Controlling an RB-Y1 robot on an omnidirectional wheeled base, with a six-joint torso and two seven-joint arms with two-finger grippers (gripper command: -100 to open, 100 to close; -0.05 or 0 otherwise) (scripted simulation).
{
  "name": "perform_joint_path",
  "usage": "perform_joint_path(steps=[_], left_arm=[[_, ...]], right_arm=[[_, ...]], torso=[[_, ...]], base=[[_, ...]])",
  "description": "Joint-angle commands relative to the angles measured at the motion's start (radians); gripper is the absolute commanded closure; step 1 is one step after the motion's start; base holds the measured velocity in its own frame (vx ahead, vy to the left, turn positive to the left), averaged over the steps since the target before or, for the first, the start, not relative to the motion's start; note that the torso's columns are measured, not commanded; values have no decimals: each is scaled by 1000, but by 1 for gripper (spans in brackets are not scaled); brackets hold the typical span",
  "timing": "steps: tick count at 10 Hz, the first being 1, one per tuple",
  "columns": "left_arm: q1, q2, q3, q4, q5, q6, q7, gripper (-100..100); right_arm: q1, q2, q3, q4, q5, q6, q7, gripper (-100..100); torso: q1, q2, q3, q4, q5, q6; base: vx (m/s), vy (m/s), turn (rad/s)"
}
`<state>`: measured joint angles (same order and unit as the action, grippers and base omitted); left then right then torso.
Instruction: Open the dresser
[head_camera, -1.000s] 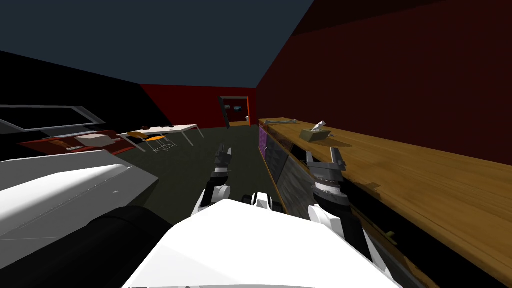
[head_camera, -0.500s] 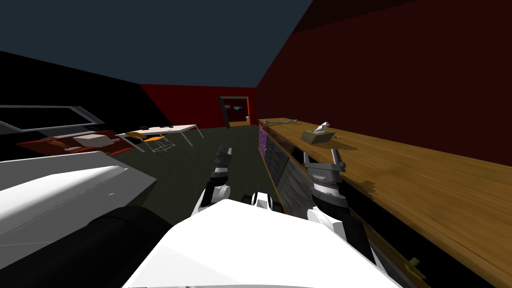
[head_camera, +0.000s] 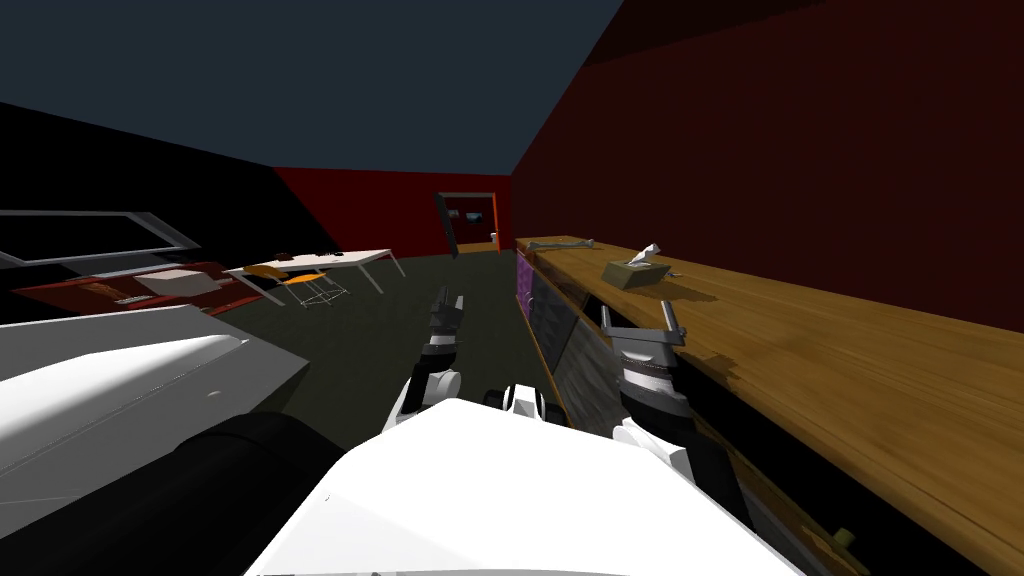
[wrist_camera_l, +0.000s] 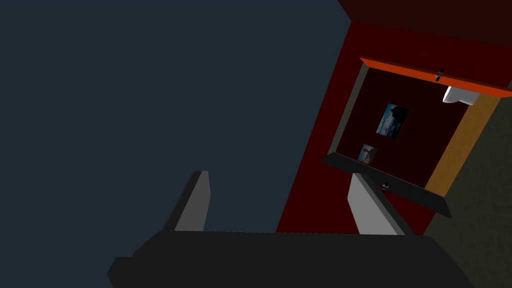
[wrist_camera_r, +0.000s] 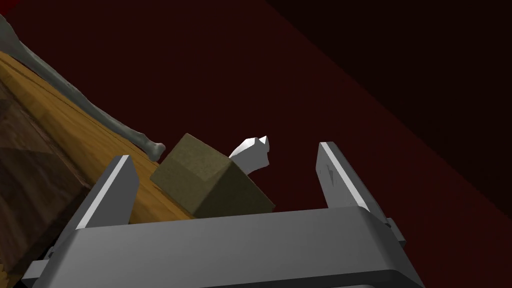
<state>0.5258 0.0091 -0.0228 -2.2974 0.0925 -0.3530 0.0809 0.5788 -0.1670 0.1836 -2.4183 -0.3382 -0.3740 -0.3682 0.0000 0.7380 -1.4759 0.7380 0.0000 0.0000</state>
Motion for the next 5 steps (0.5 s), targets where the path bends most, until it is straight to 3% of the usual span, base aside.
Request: perform_joint_path(steps=[1,2,5], left_arm=[[0,0,0,0,0,0,0,0],[0,0,0,0,0,0,0,0],[0,0,0,0,0,0,0,0]], right_arm=[[12,-5,24,-10,-67,9,-30,-100],[23,-8,45,-18,-104,17,-56,-100],[23,-8,45,-18,-118,17,-56,-100]], torso=[[0,0,0,0,0,0],[0,0,0,0,0,0],[0,0,0,0,0,0]], base=[[8,8,-25],[6,6,-19],[19,9,-3]])
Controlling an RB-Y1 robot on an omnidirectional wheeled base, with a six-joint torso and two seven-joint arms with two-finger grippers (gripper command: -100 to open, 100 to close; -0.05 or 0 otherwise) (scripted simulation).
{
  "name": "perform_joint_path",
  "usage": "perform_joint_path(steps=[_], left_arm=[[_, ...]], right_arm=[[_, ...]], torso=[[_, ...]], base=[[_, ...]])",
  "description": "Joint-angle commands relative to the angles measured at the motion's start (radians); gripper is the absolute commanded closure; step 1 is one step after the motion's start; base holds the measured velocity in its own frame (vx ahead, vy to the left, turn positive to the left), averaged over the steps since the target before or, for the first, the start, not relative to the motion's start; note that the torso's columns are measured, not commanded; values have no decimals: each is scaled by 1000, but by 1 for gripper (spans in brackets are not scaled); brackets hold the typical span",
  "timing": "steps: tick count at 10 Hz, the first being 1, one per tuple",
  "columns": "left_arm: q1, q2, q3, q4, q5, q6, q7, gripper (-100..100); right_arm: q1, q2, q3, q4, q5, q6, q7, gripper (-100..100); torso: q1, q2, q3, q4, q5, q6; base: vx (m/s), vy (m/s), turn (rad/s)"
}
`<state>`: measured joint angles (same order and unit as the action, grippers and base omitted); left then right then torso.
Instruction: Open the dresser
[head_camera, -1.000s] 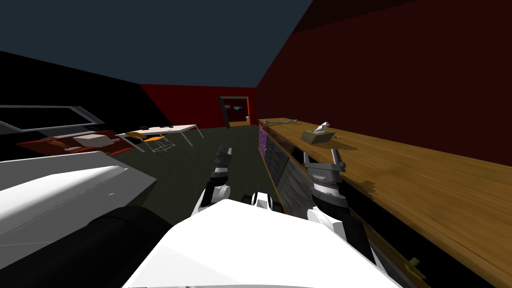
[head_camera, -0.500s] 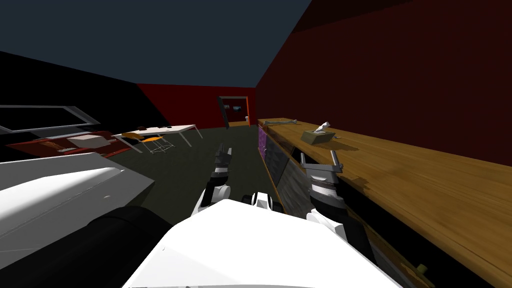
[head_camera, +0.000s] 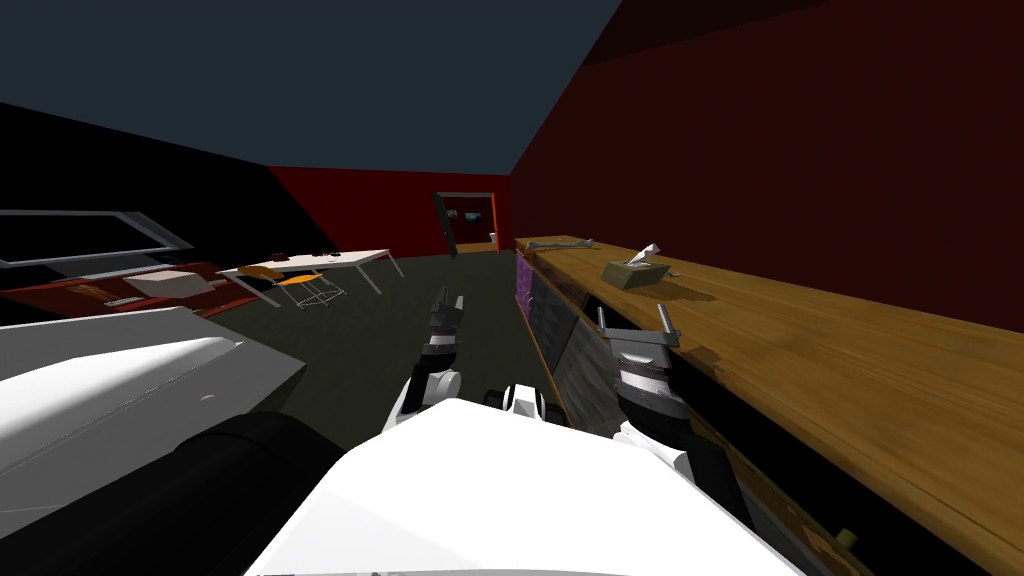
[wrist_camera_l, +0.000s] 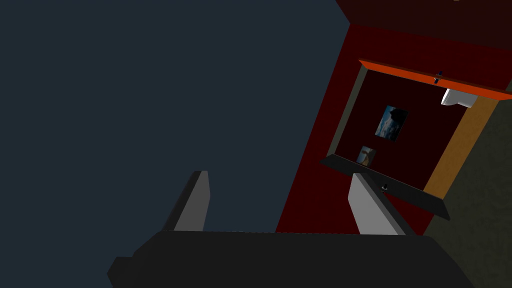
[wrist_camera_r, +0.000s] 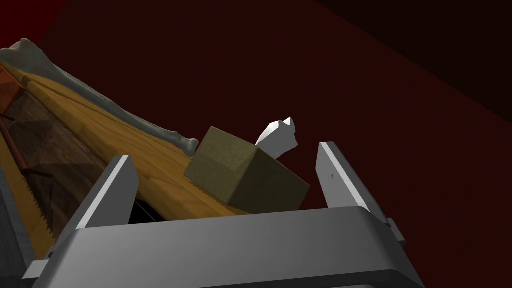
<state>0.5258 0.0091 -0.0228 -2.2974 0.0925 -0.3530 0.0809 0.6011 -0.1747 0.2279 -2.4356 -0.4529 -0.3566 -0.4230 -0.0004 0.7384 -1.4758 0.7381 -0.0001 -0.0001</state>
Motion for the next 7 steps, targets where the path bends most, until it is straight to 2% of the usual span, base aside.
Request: perform_joint_path(steps=[1,6,7], left_arm=[[0,0,0,0,0,0,0,0],[0,0,0,0,0,0,0,0],[0,0,0,0,0,0,0,0]], right_arm=[[1,-1,1,0,-4,-1,-1,-100],[1,-1,1,0,-4,-1,-1,-100],[-9,-14,0,8,-41,11,-19,-100]], torso=[[1,-3,-1,-1,0,0],[1,0,0,0,0,0],[1,0,0,0,0,0]], base=[[28,13,-8],[-3,-5,16],[6,8,-20]])
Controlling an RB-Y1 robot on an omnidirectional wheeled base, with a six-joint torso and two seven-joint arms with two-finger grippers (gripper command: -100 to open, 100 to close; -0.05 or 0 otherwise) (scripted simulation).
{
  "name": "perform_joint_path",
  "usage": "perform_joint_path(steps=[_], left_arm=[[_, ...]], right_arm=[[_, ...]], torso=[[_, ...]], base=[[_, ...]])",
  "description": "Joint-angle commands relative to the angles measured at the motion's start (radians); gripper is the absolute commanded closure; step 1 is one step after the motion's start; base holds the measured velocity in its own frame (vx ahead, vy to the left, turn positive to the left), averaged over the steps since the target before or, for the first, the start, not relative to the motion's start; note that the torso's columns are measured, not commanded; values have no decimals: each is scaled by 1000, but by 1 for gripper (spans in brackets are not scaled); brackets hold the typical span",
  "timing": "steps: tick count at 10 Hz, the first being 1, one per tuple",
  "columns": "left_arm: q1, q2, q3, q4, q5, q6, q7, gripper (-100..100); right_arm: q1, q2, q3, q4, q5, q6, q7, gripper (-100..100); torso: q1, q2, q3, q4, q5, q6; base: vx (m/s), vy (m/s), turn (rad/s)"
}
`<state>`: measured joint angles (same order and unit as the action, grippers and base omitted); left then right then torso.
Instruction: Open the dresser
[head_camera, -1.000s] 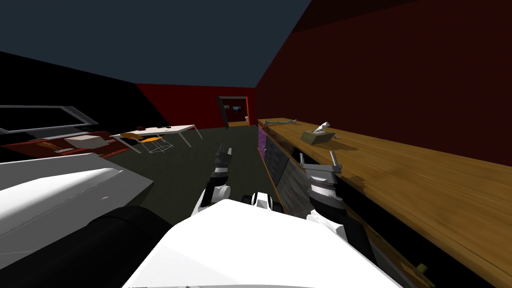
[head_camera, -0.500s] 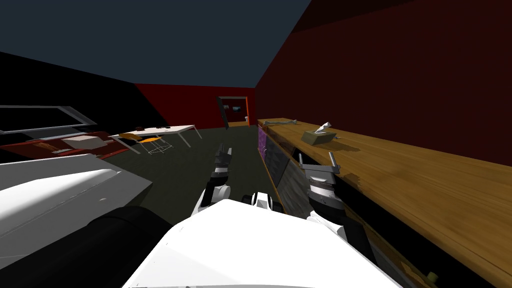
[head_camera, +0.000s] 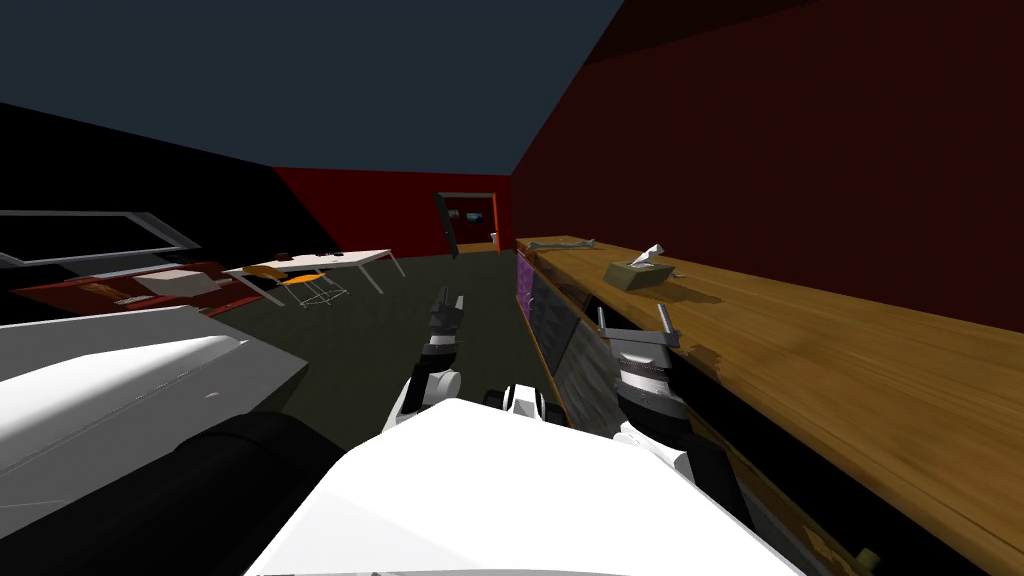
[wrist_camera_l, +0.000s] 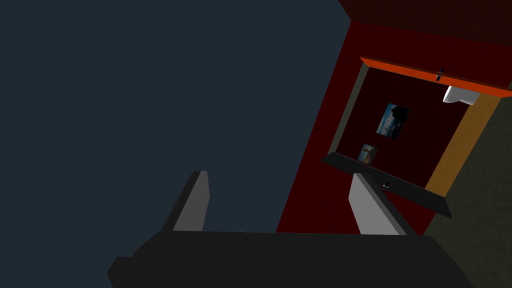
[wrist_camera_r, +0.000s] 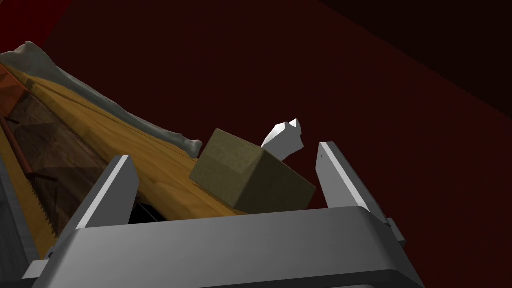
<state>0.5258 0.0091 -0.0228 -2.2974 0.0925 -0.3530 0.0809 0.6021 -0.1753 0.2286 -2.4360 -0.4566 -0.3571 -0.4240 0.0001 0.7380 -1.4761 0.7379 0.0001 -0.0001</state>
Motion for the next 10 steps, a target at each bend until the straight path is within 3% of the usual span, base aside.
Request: perform_joint_path(steps=[1,10], left_arm=[[0,0,0,0,0,0,0,0],[0,0,0,0,0,0,0,0]], right_arm=[[-16,-23,-1,13,-61,20,-30,-100],[-72,-110,-3,46,-297,92,-146,-100]], torso=[[1,-1,-1,0,0,0],[0,0,0,0,0,0]], base=[[22,21,-62],[32,30,-39]])
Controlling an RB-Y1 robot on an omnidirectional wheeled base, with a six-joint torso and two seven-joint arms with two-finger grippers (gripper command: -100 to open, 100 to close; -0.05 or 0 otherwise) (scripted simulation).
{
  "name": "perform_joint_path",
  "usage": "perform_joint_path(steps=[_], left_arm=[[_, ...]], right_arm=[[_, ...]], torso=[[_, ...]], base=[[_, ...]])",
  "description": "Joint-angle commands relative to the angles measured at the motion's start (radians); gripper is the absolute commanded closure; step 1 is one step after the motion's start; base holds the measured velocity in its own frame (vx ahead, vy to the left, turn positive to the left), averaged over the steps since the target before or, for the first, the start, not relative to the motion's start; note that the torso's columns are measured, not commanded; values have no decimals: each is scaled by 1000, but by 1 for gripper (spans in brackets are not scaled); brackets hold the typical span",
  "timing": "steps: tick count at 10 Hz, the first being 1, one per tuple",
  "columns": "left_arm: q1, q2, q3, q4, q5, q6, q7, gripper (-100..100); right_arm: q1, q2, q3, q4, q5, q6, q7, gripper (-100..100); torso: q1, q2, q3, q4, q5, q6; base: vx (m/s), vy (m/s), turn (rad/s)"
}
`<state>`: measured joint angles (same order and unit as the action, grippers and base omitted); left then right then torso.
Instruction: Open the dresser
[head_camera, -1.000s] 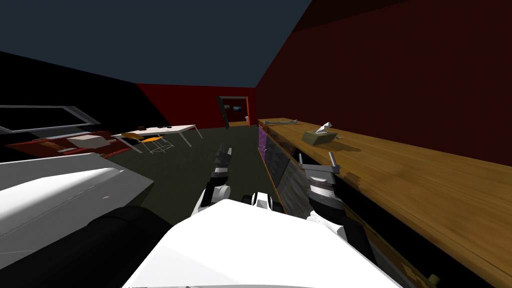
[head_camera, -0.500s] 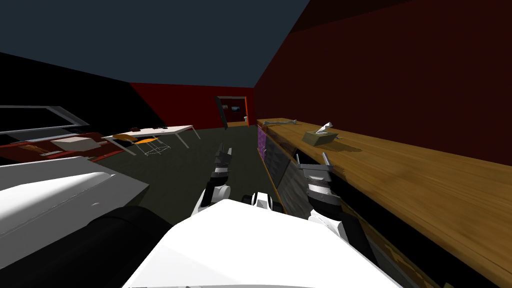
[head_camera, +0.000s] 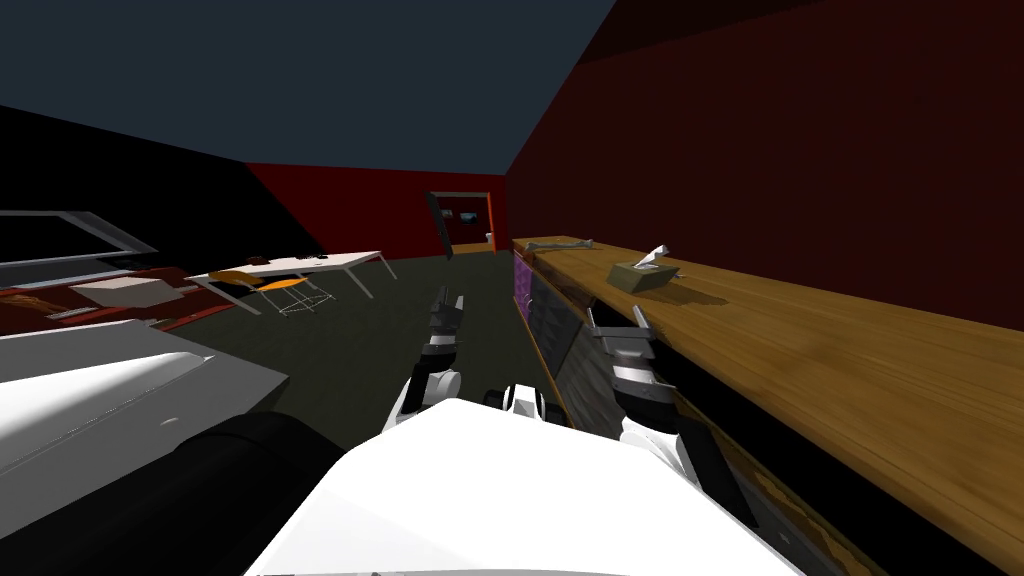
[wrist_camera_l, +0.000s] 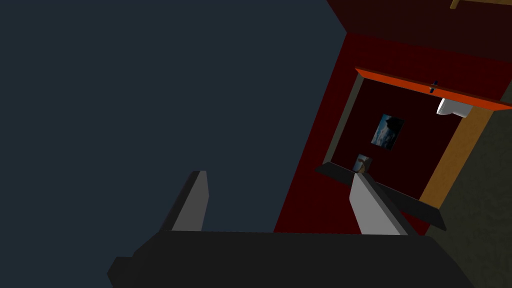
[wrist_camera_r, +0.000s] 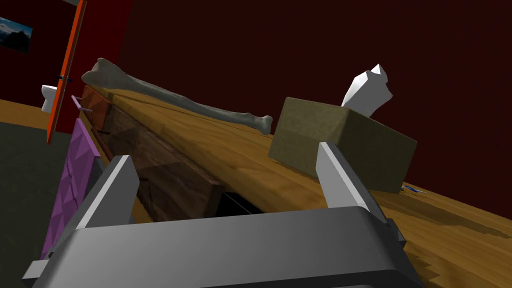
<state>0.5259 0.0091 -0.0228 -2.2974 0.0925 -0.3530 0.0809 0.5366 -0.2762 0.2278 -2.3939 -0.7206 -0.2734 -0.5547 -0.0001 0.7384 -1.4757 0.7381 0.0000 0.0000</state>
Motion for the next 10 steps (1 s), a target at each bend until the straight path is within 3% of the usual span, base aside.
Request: perform_joint_path(steps=[1,10], left_arm=[[0,0,0,0,0,0,0,0],[0,0,0,0,0,0,0,0]], right_arm=[[-18,-28,-2,10,-71,24,-40,-100],[-73,-113,-4,46,-312,95,-151,-100]], torso=[[0,0,0,0,0,0],[0,-1,0,0,0,0]], base=[[29,26,-49],[28,28,-39]])
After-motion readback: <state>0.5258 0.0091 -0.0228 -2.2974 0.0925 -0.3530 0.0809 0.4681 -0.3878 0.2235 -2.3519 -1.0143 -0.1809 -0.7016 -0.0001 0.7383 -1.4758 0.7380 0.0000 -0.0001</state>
